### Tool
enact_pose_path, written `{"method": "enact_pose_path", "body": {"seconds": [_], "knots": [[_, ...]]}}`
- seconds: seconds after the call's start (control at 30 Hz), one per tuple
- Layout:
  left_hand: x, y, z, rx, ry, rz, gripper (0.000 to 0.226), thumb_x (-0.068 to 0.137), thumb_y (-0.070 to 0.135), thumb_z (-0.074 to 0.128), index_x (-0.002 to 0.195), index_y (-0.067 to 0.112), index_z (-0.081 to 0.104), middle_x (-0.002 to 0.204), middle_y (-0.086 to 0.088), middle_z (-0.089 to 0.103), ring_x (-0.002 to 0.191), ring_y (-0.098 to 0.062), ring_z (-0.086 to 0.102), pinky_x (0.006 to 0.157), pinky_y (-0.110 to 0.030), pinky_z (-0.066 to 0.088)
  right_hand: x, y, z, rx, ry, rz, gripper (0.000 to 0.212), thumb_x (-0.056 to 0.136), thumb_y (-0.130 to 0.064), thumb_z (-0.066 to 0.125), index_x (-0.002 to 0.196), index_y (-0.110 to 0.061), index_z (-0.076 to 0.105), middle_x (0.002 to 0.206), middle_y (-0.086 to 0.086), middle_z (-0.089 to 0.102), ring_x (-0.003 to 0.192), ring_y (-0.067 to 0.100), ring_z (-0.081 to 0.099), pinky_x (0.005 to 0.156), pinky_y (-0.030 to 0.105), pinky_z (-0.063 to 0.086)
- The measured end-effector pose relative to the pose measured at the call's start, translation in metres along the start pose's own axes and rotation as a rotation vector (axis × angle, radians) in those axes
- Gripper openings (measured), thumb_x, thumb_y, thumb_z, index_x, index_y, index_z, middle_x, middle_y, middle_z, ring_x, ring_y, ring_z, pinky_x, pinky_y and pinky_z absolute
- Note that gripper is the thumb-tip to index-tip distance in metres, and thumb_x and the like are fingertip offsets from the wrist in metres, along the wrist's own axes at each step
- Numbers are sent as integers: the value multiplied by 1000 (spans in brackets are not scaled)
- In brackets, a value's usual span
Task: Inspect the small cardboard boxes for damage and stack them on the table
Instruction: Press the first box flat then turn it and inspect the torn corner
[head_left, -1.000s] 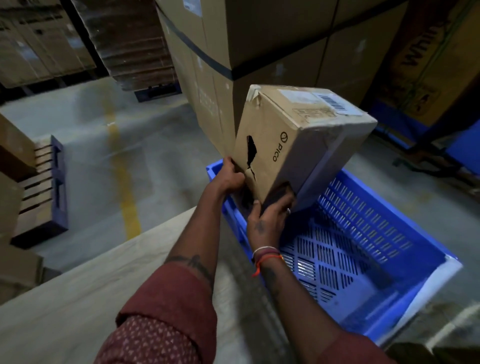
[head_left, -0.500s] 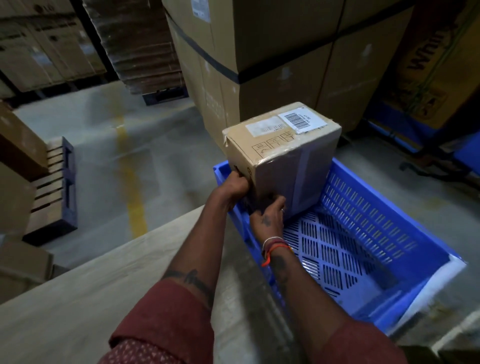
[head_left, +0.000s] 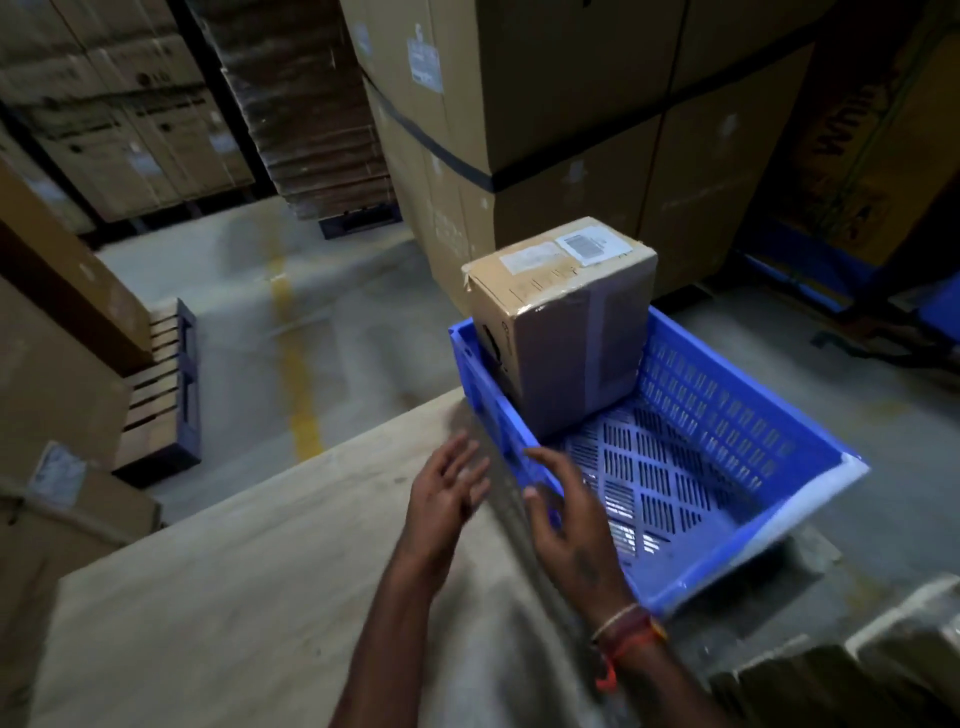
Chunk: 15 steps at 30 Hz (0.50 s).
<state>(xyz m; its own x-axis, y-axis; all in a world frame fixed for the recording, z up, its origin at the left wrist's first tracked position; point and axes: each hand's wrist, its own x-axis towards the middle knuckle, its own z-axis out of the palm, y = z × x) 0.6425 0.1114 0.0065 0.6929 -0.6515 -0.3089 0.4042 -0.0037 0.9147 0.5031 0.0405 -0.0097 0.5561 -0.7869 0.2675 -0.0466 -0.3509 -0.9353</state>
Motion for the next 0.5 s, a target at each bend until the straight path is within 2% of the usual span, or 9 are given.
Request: {"method": "enact_pose_path", "body": {"seconds": [0.1, 0.23, 0.37, 0.43, 0.5], "knots": [[-91, -52, -31, -40, -19, -124, 60, 91, -25, 41, 133, 13, 57, 135, -10, 65, 118, -29, 67, 102, -44, 52, -75, 2, -9, -11, -63, 26, 36, 96, -11, 58, 128, -28, 60, 128, -15, 64, 119, 5, 62, 98, 29, 52], [-181, -104, -53, -13, -48, -245, 63, 84, -26, 40, 134, 10, 58, 135, -13, 63, 113, -30, 69, 97, -45, 54, -163, 9, -37, -41, -147, 107, 46, 95, 0, 61, 126, -33, 60, 127, -9, 63, 115, 5, 63, 87, 16, 53], [-232, -127, -33, 35, -30, -216, 62, 90, -26, 30, 128, 13, 60, 130, -12, 64, 109, -25, 68, 87, -35, 57, -238, 18, -84, -169, -163, 84, 44, 92, 0, 64, 128, -25, 61, 129, -12, 58, 110, 3, 61, 84, 14, 51], [-252, -134, -13, 64, -47, -180, 58, 91, -23, 34, 126, 14, 62, 130, -10, 65, 110, -23, 68, 84, -31, 58, -268, 21, -107, -226, -176, 104, 43, 92, -4, 65, 128, -27, 60, 129, -11, 57, 109, 3, 62, 86, 11, 49], [-269, -145, 6, 77, -80, -162, 49, 94, -16, 45, 125, 17, 63, 131, -7, 65, 114, -22, 67, 87, -32, 58, -288, 23, -123, -259, -232, 142, 43, 92, -14, 65, 131, -29, 59, 130, -10, 59, 114, 7, 63, 95, 17, 50]]}}
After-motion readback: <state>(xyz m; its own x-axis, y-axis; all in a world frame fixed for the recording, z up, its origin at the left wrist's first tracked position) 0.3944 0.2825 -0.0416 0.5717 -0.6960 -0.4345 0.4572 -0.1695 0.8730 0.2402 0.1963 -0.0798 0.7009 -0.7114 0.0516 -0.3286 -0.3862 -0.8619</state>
